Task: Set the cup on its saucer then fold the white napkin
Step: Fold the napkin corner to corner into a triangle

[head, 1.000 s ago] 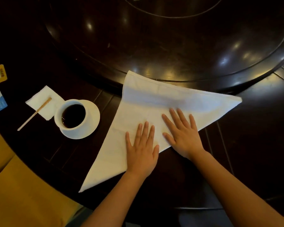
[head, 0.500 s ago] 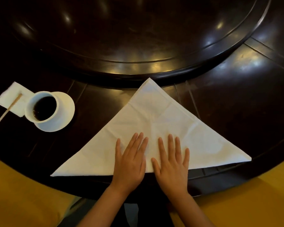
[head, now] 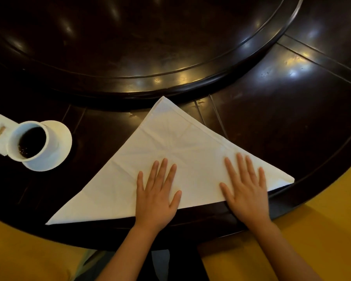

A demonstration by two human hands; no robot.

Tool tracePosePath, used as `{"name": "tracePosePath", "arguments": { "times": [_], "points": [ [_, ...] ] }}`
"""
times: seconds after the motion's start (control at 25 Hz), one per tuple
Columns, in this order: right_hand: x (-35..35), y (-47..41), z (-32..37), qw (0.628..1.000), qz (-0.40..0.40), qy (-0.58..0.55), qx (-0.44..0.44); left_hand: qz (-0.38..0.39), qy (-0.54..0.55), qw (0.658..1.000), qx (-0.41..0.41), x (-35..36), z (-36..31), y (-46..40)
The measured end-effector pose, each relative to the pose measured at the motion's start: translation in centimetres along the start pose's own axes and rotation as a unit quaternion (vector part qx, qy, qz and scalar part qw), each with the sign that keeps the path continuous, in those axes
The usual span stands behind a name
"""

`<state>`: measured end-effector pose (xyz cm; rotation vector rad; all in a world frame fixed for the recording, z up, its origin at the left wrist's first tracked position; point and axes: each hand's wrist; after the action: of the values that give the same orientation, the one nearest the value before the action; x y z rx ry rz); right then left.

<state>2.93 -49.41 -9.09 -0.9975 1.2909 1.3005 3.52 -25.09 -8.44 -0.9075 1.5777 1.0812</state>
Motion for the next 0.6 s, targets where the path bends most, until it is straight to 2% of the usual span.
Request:
{"name": "tracePosePath", "arguments": {
  "times": [0.16, 0.28, 0.36, 0.4, 0.48, 0.52, 0.6],
  "points": [
    [-0.7, -1.2, -5.2, 0.999, 0.014, 0.032, -0.01, -0.001, 0.003, 1.0, 0.003, -0.2, 0.1, 0.1],
    [-1.8, -2.1, -7.7, 0.994, 0.017, 0.027, 0.105, -0.005, 0.002, 1.0, 0.003, -0.2, 0.0, 0.1],
    [-2.6, -2.2, -6.5, 0.987, -0.005, 0.01, 0.162, -0.008, 0.0, 1.0, 0.002, -0.2, 0.0, 0.1],
    [-2.8, -2.1, -4.5, 0.991, -0.026, 0.0, 0.134, -0.01, 0.0, 1.0, 0.001, -0.2, 0.0, 0.1],
    [-2.6, -1.5, 1.8, 0.999, -0.044, -0.021, -0.005, -0.012, -0.001, 1.0, 0.001, -0.2, -0.2, 0.1],
    [-2.0, -1.2, 4.9, 0.996, -0.038, -0.027, -0.073, -0.009, -0.001, 1.0, 0.001, -0.3, -0.3, 0.1],
    [-0.9, -1.0, 9.0, 0.991, -0.003, -0.029, -0.132, -0.009, 0.001, 1.0, -0.007, -0.5, 0.4, 0.6]
  ]
}}
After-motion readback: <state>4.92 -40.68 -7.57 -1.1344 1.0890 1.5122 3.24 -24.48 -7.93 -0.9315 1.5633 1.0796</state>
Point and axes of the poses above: each hand's wrist, its own y-axis away from the middle knuckle, its own x-axis out of the palm, z = x × y, and after that the axes turned 6 degrees about x, right-handed
